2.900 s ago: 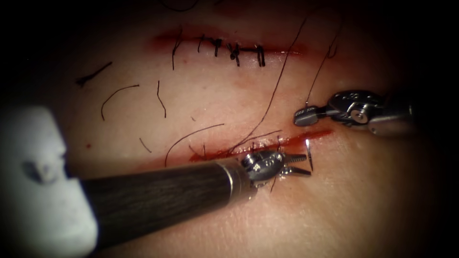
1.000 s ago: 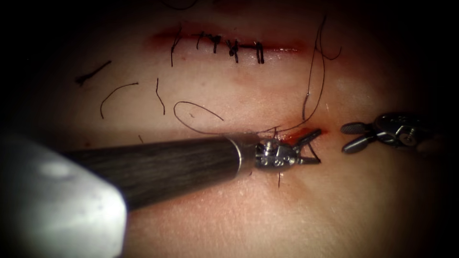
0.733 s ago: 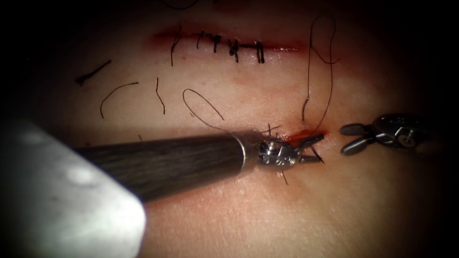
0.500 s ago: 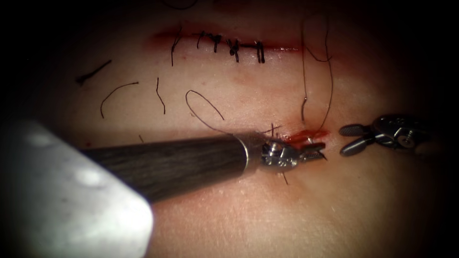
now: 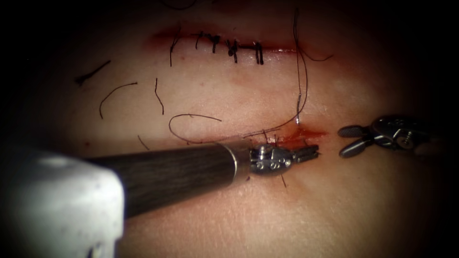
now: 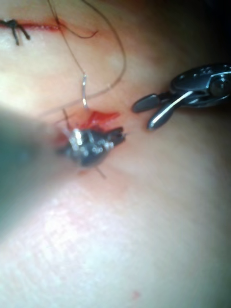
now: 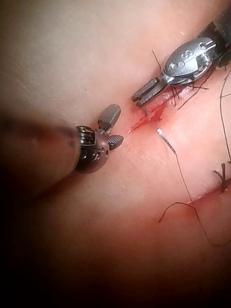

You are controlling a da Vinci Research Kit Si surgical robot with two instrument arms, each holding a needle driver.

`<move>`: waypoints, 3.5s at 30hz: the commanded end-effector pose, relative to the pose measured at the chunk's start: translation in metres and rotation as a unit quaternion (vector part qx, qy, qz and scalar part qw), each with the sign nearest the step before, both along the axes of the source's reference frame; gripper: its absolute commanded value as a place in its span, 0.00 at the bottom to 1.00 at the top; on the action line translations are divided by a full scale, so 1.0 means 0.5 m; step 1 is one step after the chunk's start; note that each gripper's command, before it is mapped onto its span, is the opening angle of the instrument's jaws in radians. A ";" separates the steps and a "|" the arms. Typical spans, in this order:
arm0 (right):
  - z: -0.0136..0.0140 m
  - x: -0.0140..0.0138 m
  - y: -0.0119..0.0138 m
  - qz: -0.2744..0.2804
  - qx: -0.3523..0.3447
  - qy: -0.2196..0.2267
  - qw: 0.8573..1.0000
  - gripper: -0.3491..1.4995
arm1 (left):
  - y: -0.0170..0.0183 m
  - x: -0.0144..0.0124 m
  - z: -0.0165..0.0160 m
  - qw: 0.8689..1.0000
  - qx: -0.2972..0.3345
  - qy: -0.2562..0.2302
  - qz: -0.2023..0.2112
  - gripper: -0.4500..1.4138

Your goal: Wound Closure

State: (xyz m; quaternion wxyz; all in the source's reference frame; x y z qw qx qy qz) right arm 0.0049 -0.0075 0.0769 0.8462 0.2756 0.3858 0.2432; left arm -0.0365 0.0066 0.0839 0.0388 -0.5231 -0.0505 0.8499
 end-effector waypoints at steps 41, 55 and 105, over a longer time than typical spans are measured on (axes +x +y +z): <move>-0.0017 0.0010 0.0070 0.113 0.011 0.051 0.992 0.80 | 0.0002 0.0007 -0.0262 0.991 0.006 -0.121 0.048 0.00; 0.0077 0.0037 0.0194 0.131 -0.058 0.007 0.990 0.77 | -0.0016 0.0009 -0.0259 0.992 0.006 -0.110 0.057 0.00; -0.0002 -0.0134 0.0221 0.085 -0.096 -0.062 0.990 0.58 | -0.0030 0.0004 -0.0255 0.993 0.006 -0.096 0.066 0.00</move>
